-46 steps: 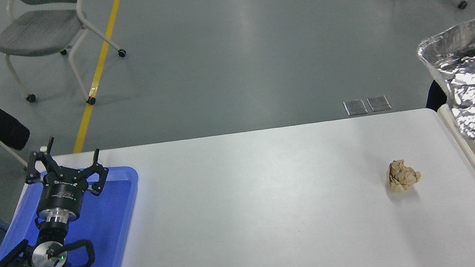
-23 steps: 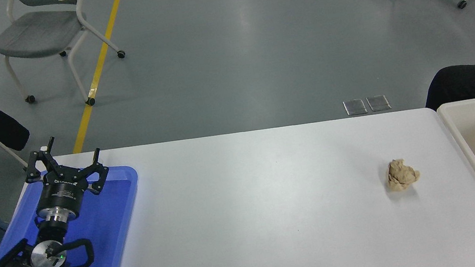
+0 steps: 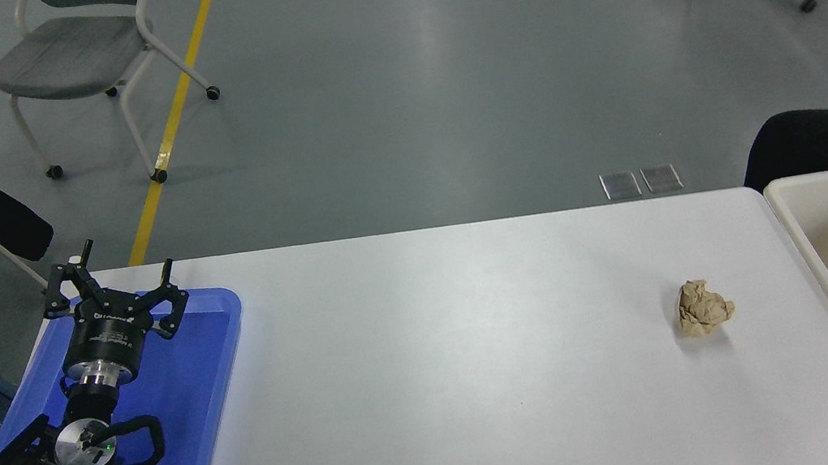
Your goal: Pick up foil plate and place in dustbin
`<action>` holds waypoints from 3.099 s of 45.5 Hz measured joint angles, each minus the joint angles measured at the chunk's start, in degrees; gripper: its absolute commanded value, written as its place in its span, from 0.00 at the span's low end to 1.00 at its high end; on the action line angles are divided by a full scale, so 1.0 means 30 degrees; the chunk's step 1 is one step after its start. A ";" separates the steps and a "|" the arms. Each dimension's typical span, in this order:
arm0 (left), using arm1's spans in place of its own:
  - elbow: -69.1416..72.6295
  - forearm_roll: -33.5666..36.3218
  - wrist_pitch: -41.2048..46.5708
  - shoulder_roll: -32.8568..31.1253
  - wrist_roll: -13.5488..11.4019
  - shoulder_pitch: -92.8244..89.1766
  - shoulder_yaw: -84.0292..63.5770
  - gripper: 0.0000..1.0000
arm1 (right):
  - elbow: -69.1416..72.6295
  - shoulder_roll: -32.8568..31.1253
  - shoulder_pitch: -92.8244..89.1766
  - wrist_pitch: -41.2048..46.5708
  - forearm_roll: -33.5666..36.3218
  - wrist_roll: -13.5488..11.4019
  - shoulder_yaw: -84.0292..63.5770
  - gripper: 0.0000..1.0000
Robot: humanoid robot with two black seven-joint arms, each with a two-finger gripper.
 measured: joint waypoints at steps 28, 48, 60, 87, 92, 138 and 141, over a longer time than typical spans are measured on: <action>-0.0006 -0.0001 0.0000 0.0013 0.0005 0.0001 0.0003 1.00 | -0.3114 0.2752 -0.3167 -0.1033 0.0095 0.0208 0.2762 1.00; -0.0005 -0.0005 0.0000 0.0001 0.0051 -0.0013 0.0003 1.00 | 0.0339 0.2255 -0.0710 -0.0552 0.0233 -0.0577 0.3129 1.00; -0.0014 -0.0009 0.0000 -0.0034 0.0055 -0.0041 0.0003 1.00 | 0.5891 0.1030 0.4122 0.0071 0.0285 -0.1412 0.0014 1.00; -0.0004 0.0000 0.0000 -0.0023 0.0056 -0.0023 0.0004 1.00 | 1.7231 0.4477 1.9202 0.5104 0.8593 -0.1618 -1.2586 1.00; -0.0001 -0.0001 0.0000 -0.0002 0.0030 -0.0015 0.0004 1.00 | 1.8361 0.5663 2.0753 0.6361 1.0231 -0.1635 -1.3386 1.00; -0.0002 -0.0002 0.0000 0.0020 0.0029 0.0027 0.0004 1.00 | 1.9615 1.3650 2.5308 0.9993 1.9071 -0.1783 -1.4616 1.00; -0.0002 -0.0002 0.0000 0.0020 0.0028 0.0028 0.0004 1.00 | 1.9619 1.3351 2.5585 0.9996 1.9100 -0.1782 -1.4668 1.00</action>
